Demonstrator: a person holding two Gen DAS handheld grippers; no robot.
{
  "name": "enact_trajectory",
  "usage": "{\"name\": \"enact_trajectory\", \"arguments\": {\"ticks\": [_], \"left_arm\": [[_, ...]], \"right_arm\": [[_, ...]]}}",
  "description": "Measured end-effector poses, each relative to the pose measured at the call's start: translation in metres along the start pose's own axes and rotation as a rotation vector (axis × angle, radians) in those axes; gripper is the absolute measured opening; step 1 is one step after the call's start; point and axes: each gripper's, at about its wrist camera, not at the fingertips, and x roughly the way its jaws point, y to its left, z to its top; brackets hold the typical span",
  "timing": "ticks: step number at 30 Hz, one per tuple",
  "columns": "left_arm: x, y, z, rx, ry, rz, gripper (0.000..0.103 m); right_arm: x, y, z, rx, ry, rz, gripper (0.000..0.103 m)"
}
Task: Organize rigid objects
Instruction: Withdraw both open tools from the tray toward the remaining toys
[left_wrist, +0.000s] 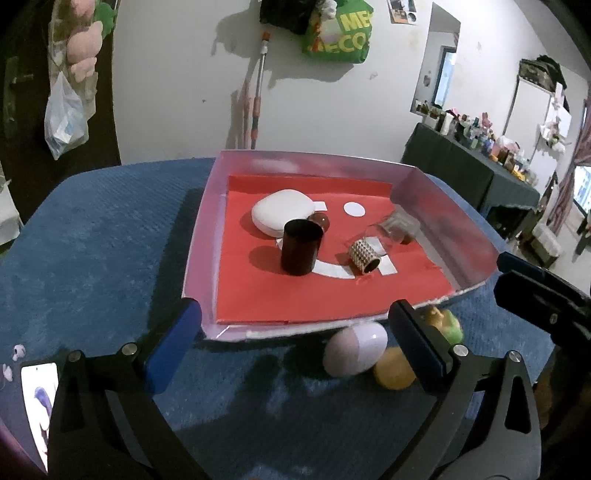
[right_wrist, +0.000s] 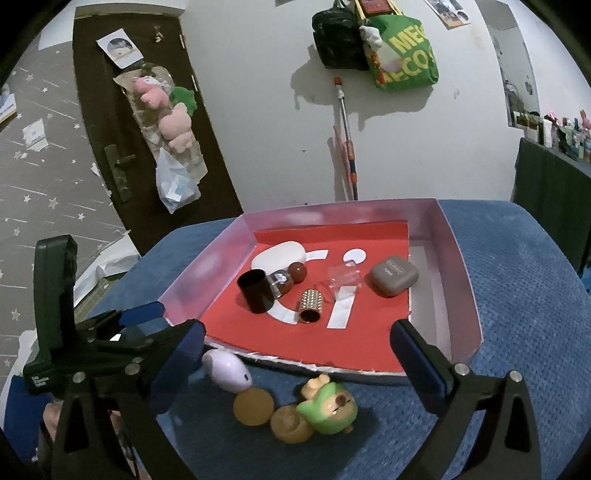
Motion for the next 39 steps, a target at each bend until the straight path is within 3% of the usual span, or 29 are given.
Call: {"name": "enact_trajectory", "arguments": {"ticks": [7, 15, 24, 39], "left_arm": [[-0.014, -0.003, -0.011, 0.009, -0.016, 0.016, 0.103], [-0.022, -0.005, -0.025, -0.004, -0.021, 0.054, 0.103], [-0.031, -0.008, -0.045, 0.007, -0.052, 0.121, 0.103], [-0.035, -0.010, -0.061, -0.005, -0.059, 0.073, 0.103]], "right_arm": [[-0.011, 0.002, -0.015, 0.047, -0.009, 0.034, 0.103], [-0.030, 0.006, -0.027, 0.062, -0.057, 0.013, 0.103], [-0.054, 0.022, -0.050, 0.009, -0.135, -0.081, 0.103], [-0.059, 0.034, -0.081, -0.065, -0.206, -0.216, 0.103]]}}
